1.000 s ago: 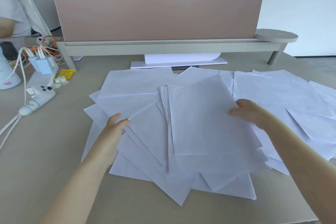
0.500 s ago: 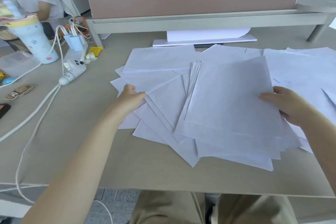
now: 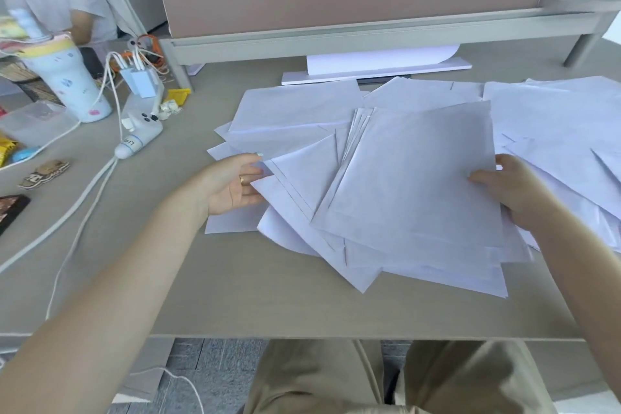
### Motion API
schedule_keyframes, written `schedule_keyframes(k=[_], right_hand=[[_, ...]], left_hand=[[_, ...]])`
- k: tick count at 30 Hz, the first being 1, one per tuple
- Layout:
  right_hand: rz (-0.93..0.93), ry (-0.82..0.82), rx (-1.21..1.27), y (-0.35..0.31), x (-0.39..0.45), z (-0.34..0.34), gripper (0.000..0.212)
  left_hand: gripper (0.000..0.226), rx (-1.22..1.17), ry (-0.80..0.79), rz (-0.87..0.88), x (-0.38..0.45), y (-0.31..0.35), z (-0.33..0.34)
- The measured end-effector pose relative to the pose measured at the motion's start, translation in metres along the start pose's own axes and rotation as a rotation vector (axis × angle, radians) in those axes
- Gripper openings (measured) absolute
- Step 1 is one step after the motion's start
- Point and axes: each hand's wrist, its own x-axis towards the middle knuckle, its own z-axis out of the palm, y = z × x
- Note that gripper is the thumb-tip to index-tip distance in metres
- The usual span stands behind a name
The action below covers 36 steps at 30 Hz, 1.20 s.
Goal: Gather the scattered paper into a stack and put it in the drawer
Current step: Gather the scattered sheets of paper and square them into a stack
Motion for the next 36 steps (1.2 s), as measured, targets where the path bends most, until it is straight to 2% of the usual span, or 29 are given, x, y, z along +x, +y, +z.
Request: schedule_keyframes(k=[6, 10, 12, 14, 17, 20, 29, 32, 36], right_hand=[[-0.005, 0.018, 0.032, 0.001, -0.002, 0.001, 0.036], [-0.002, 0.009, 0.075, 0.002, -0.002, 0.001, 0.033], [0.002, -0.002, 0.137, 0.003, -0.002, -0.003, 0.029], [0.029, 0.000, 0.237, 0.004, -0.004, -0.010, 0.024], [0.043, 0.089, 0.284, 0.006, -0.001, -0.026, 0.022], [0.052, 0.154, 0.333, 0.004, 0.002, -0.037, 0.021], [0.075, 0.250, 0.437, 0.005, 0.011, -0.040, 0.029], [0.092, 0.199, 0.557, 0.002, 0.011, -0.038, 0.033], [0.035, 0.090, 0.708, 0.000, 0.008, -0.037, 0.015]], left_hand=[[0.041, 0.137, -0.089, -0.097, 0.005, 0.003, 0.009], [0.024, 0.114, -0.063, -0.043, 0.003, 0.007, 0.033], [0.016, 0.238, -0.040, -0.009, 0.003, 0.007, 0.043], [0.022, 0.355, -0.061, -0.037, 0.003, 0.006, 0.051], [0.030, 0.402, -0.141, -0.048, 0.002, 0.007, 0.061], [0.012, 0.348, -0.183, 0.034, -0.006, 0.015, 0.068], [0.025, 0.193, -0.125, 0.355, -0.045, 0.074, 0.048], [0.025, 0.110, -0.174, 0.477, -0.051, 0.088, 0.048], [0.028, -0.011, -0.172, 0.602, -0.055, 0.096, 0.057]])
